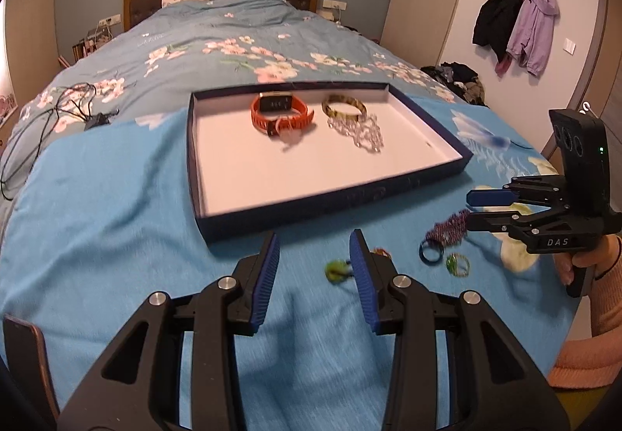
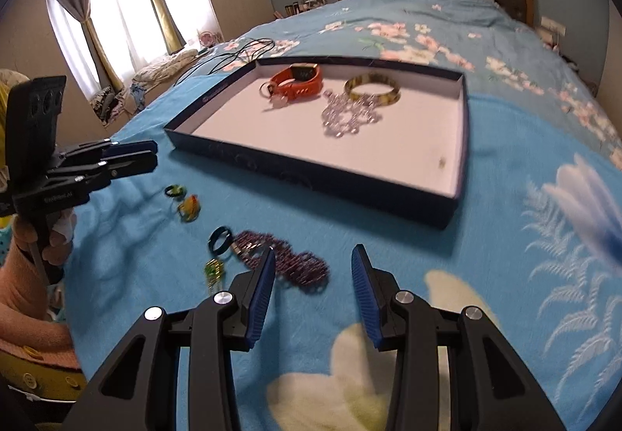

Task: Organize jewelry
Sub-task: 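Carry the purple bead necklace toward the box with the right tool while the left tool carries the black ring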

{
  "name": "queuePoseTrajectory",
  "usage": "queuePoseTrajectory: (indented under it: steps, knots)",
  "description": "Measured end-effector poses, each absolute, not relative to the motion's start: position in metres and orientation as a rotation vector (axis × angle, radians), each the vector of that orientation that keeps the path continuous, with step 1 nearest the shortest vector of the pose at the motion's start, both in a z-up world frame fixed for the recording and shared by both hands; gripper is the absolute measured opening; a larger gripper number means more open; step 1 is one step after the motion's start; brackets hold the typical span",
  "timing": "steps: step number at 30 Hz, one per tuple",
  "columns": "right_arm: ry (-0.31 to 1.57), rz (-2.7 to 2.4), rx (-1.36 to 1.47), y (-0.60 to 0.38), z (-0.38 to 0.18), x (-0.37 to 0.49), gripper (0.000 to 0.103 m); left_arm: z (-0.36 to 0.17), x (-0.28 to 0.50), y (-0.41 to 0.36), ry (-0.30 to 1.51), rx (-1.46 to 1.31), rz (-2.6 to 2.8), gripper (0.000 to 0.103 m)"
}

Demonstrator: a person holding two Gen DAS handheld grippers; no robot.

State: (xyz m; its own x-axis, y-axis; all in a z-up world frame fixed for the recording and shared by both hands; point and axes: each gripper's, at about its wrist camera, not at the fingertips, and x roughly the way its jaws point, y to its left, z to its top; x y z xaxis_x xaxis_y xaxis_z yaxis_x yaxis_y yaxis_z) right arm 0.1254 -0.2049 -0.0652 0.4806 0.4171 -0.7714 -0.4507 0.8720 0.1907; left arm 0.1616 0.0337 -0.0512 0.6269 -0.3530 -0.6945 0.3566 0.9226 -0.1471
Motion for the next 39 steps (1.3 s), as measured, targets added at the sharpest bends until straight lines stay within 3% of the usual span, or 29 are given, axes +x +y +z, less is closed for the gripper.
queuePoseTrajectory:
  steps: [3, 6, 11, 21, 28, 39]
  knots:
    - [0.934, 0.524, -0.059, -0.200, -0.069, 0.124, 0.037, -0.055, 0.159, 0.030, 0.807, 0.006, -0.404, 0.037]
    - [0.932, 0.528, -0.060, -0.199, -0.069, 0.126, 0.014, -0.055, 0.155, 0.024, 0.802, 0.022, -0.419, 0.037]
    - [0.898, 0.526, -0.061, -0.201, -0.061, 0.121, 0.007, -0.053, 0.152, 0.014, 0.795, 0.033, -0.450, 0.037]
    - [0.797, 0.527, 0.006, -0.213, -0.032, 0.115, 0.007, -0.051, 0.143, -0.027, 0.775, 0.125, -0.576, 0.036]
    - [0.772, 0.528, 0.018, -0.215, -0.024, 0.115, 0.007, -0.069, 0.153, -0.066, 0.839, 0.219, -0.639, 0.027]
    - [0.760, 0.537, 0.032, -0.217, -0.022, 0.115, 0.007, -0.085, 0.168, -0.081, 0.890, 0.252, -0.646, 0.027]
